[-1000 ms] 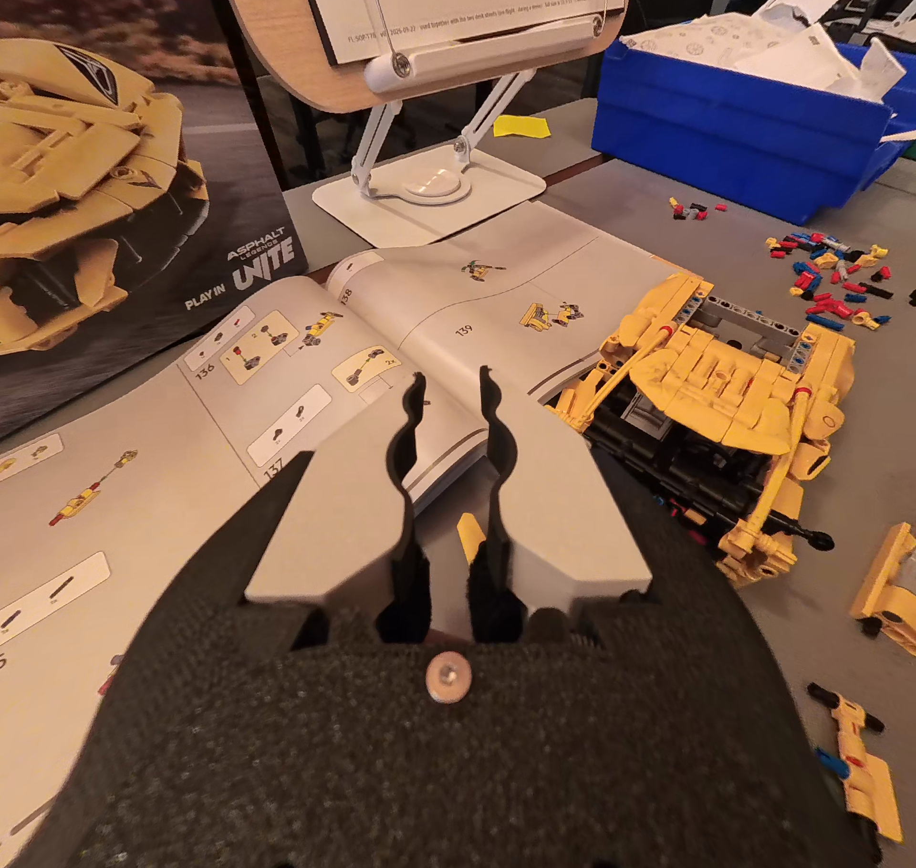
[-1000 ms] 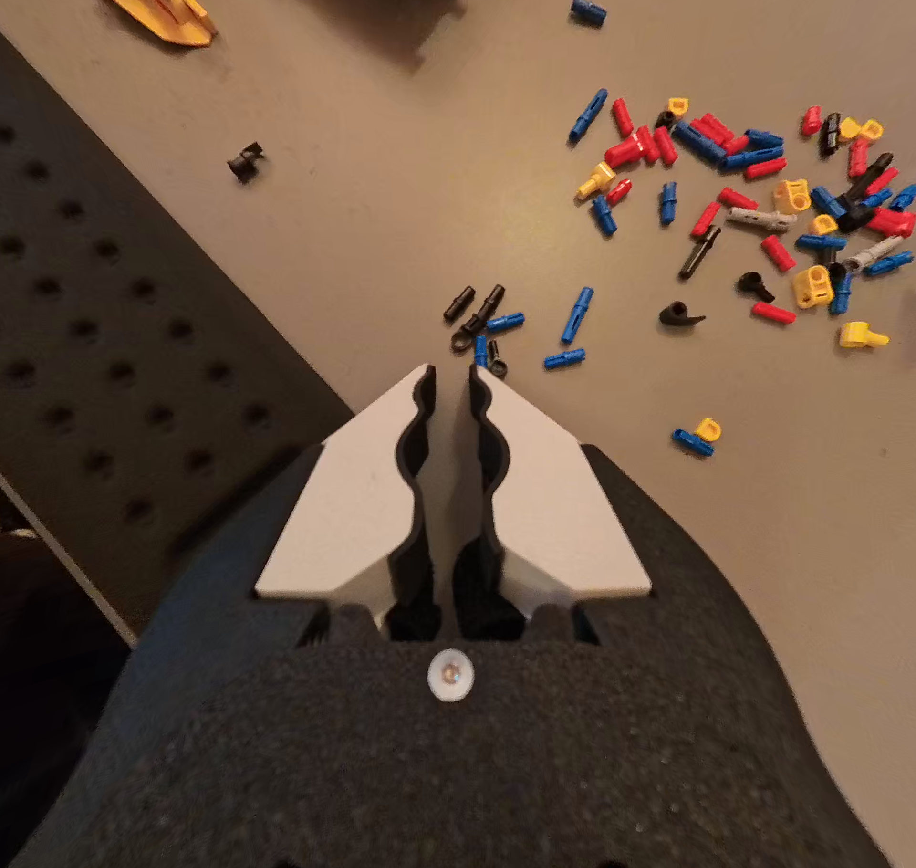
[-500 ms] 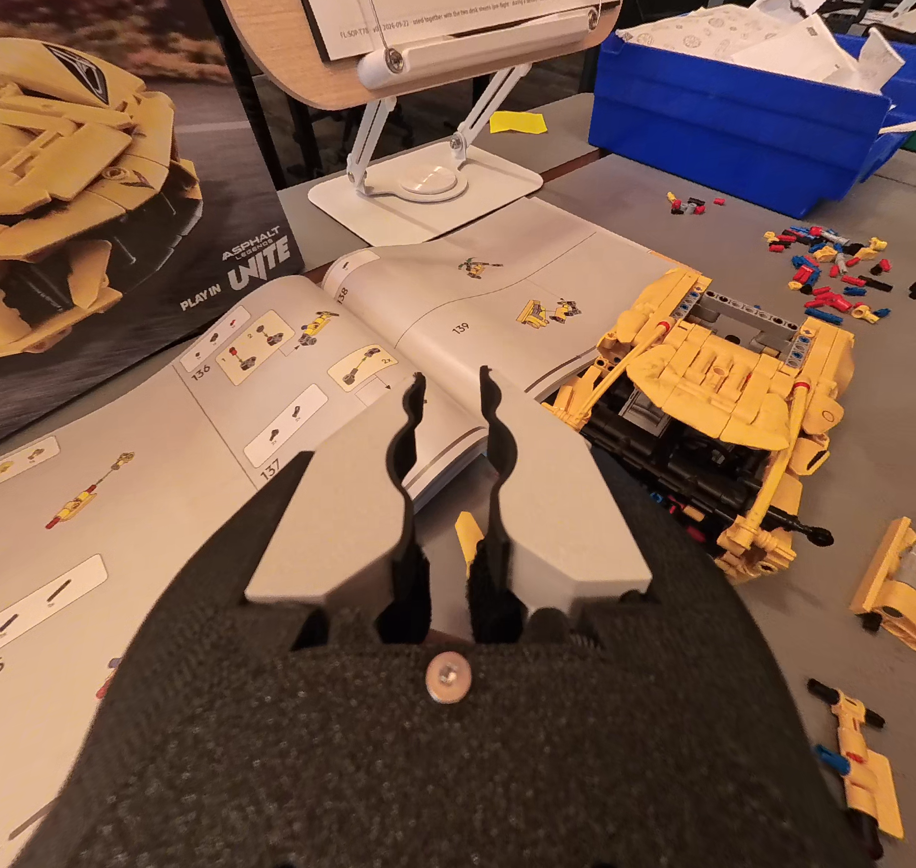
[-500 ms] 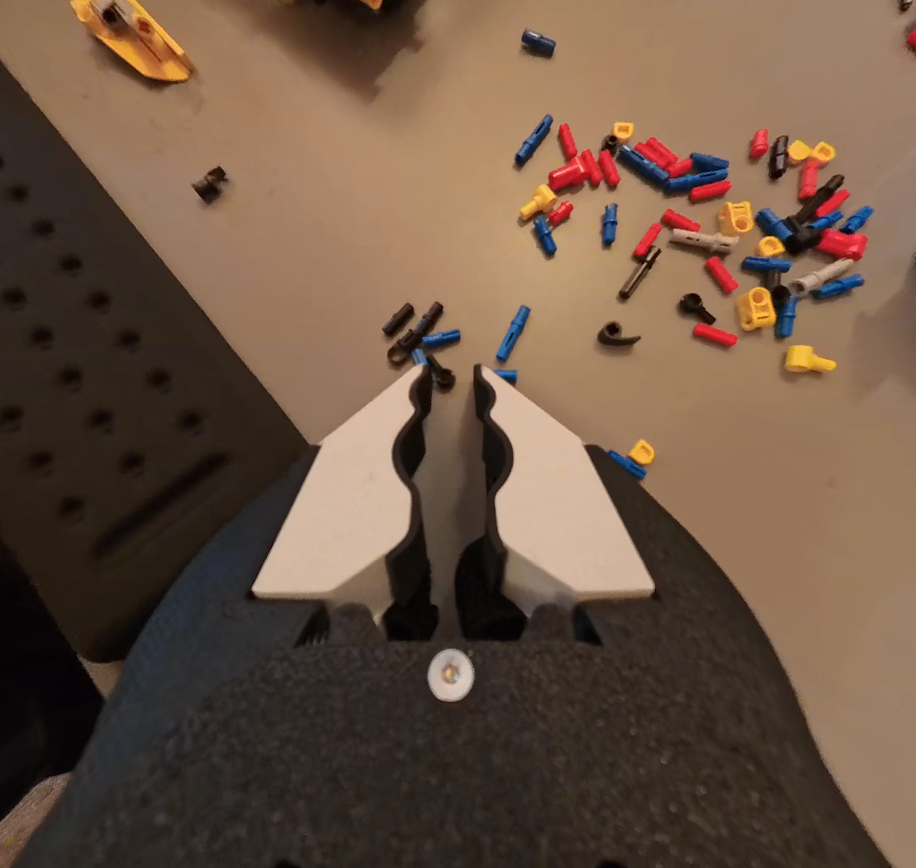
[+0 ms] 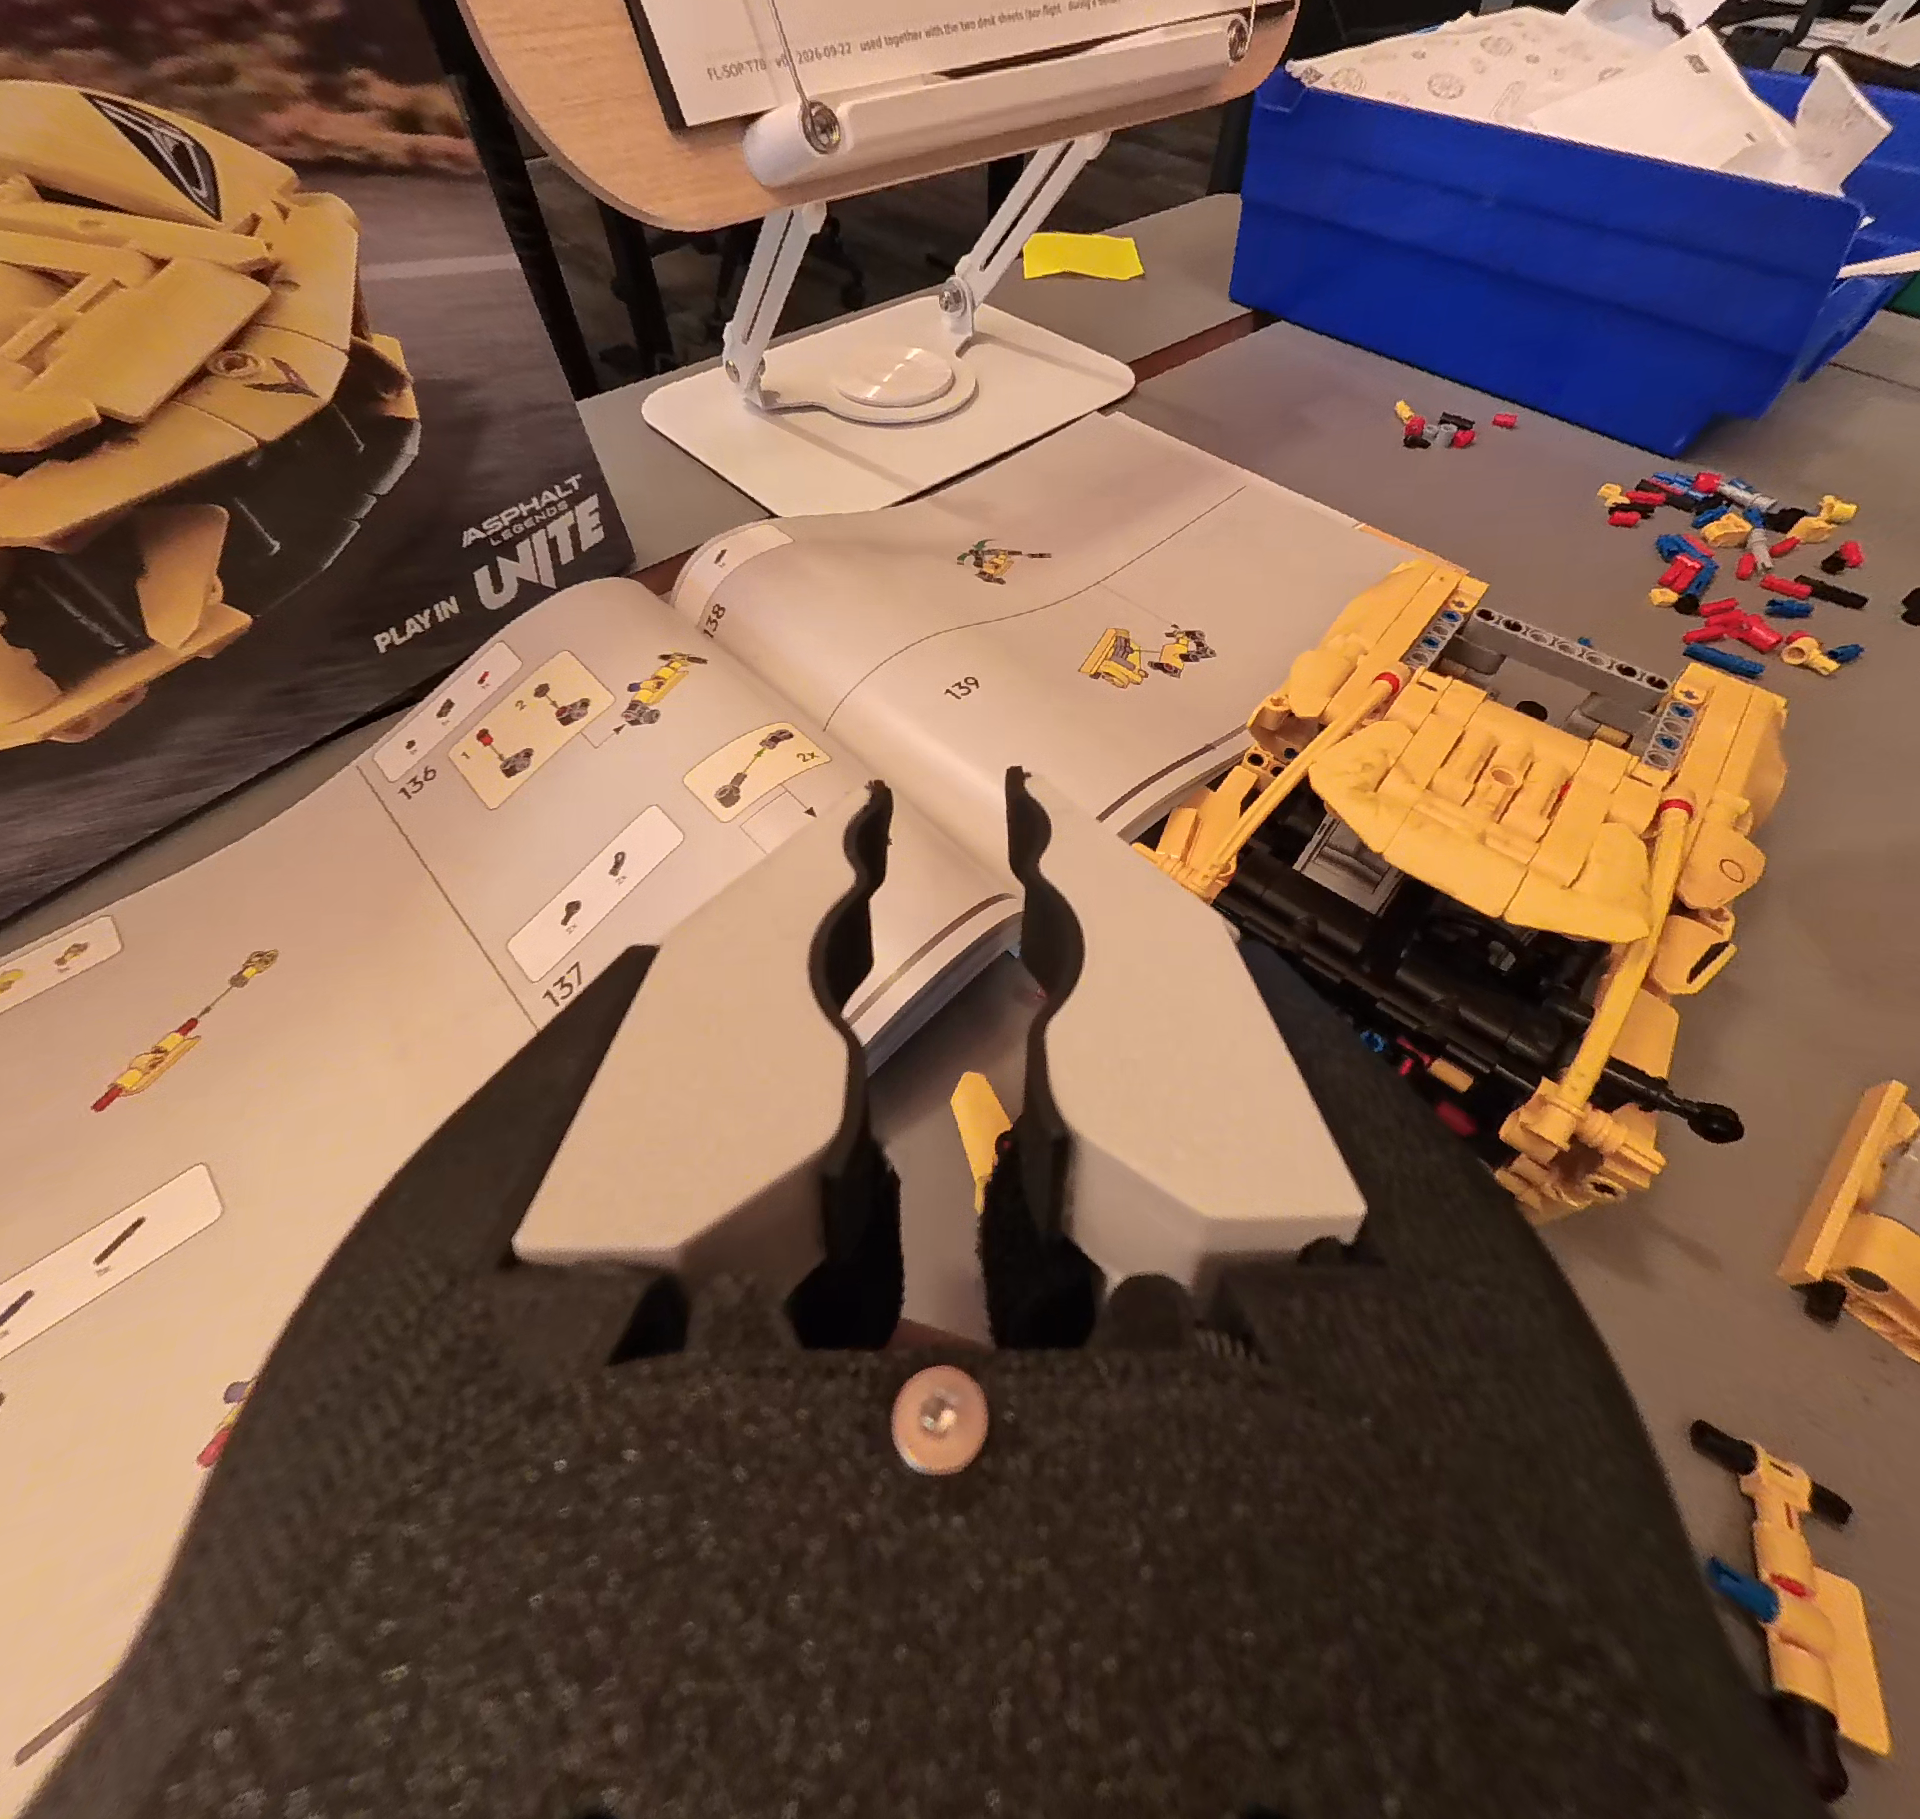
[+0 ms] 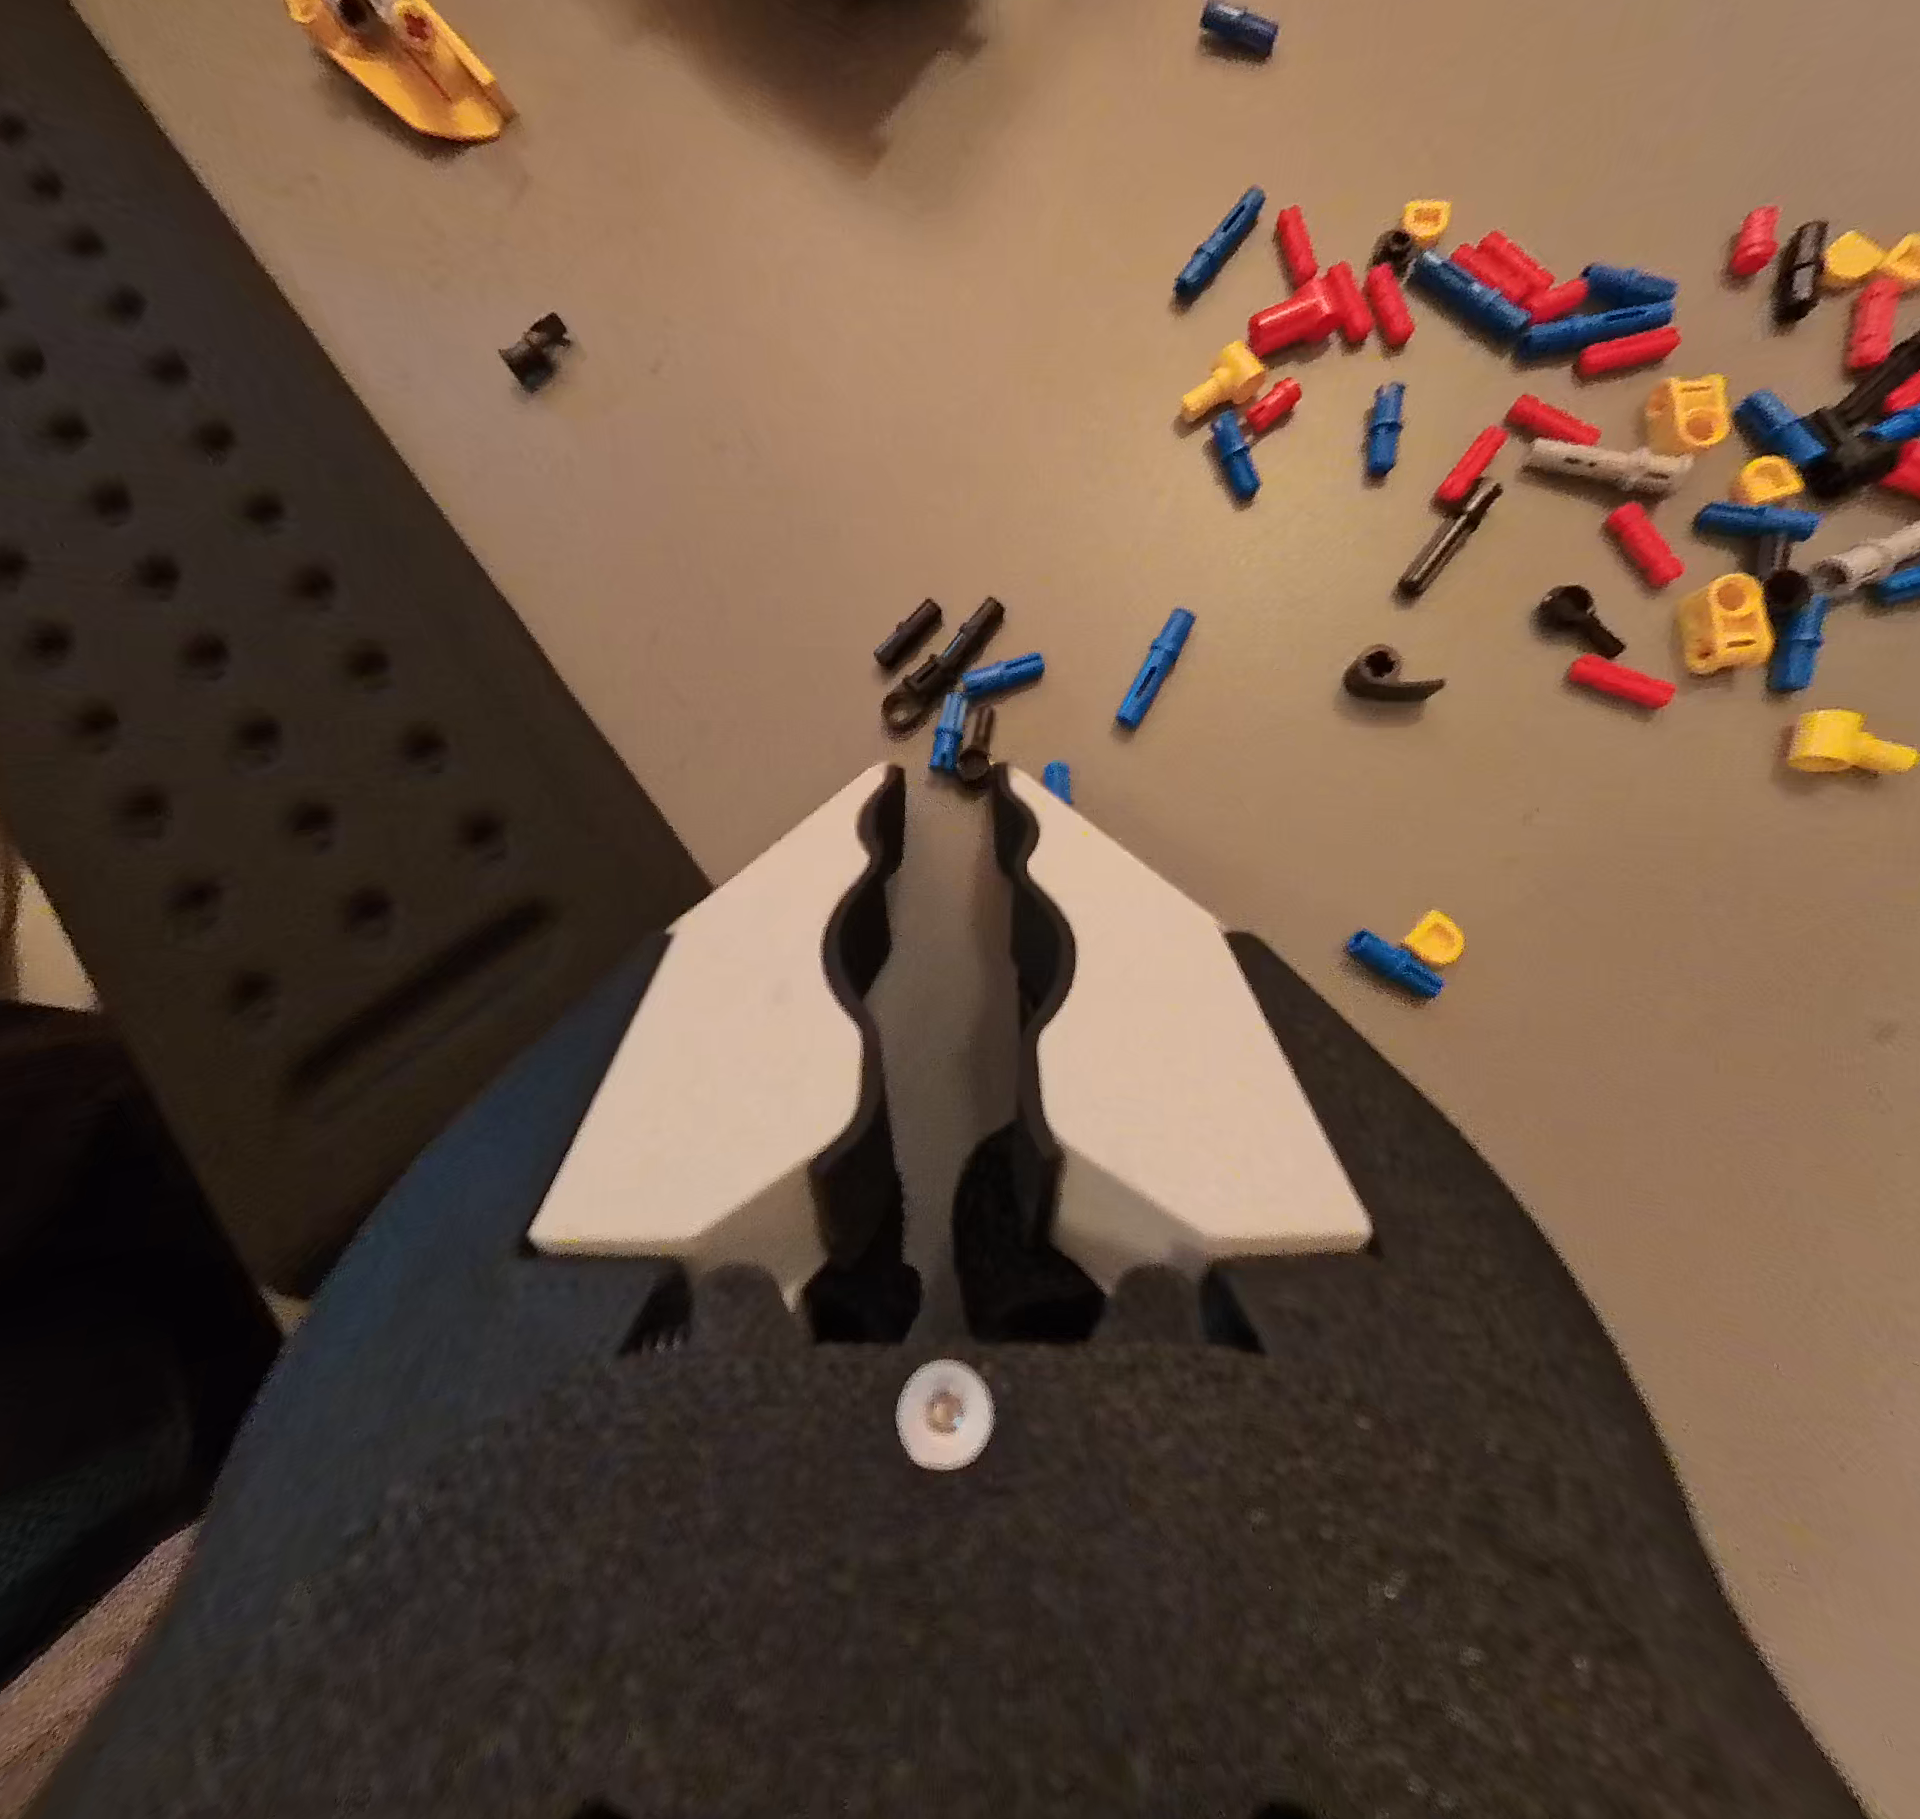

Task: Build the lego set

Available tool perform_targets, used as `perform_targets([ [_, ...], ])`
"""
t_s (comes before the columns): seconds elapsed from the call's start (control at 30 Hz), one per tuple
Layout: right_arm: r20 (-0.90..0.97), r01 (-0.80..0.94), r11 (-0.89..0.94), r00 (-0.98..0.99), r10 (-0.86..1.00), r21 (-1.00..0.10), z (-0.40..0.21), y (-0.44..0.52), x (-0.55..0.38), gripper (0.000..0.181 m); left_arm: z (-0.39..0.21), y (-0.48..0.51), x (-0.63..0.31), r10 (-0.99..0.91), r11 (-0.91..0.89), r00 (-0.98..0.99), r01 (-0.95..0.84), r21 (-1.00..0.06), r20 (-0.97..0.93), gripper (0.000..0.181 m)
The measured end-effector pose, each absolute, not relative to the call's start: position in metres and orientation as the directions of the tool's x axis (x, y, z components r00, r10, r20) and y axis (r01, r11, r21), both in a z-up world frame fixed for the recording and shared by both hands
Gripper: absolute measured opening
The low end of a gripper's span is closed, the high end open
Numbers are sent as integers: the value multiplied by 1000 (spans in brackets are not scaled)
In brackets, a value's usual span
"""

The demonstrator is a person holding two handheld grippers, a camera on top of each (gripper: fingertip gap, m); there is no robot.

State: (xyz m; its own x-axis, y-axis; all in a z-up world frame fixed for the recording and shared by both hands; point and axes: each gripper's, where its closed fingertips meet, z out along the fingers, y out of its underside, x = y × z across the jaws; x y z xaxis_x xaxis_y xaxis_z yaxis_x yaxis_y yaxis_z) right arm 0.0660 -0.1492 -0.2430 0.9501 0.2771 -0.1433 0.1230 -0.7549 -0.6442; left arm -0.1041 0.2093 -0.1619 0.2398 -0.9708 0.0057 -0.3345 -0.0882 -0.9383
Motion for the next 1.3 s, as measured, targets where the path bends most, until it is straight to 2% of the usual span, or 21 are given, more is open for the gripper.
perform_targets([
  [0.27,-89,155,-738,956,280,-657,-241,-152,73,17,-161,208,-104,-972,-81,236,-334,-939,0,22],
  [0.4,-89,164,-656,938,334,-737,-222,-138,46,10,-160,208,-104,-971,-83,238,-332,-940,1,23],
  [0.57,-77,176,-719,949,304,-673,-241,-140,48,13,-160,206,-103,-973,-81,232,-332,-940,2,22],
  [0.8,-53,182,-734,957,284,-654,-245,-139,52,20,-158,206,-104,-973,-79,231,-328,-941,1,23],
  [0.97,-44,215,-716,945,325,-664,-245,-133,38,20,-158,205,-103,-974,-77,228,-329,-941,-1,23],
  [1.07,13,255,-705,944,329,-662,-245,-133,42,9,-158,205,-103,-974,-76,227,-328,-942,0,23],
  [1.17,34,277,-704,940,339,-654,-241,-133,41,8,-157,204,-104,-974,-74,227,-325,-943,-1,23],
  [1.3,2,261,-641,927,375,-722,-218,-118,17,8,-156,204,-104,-974,-75,227,-322,-944,0,23],
])
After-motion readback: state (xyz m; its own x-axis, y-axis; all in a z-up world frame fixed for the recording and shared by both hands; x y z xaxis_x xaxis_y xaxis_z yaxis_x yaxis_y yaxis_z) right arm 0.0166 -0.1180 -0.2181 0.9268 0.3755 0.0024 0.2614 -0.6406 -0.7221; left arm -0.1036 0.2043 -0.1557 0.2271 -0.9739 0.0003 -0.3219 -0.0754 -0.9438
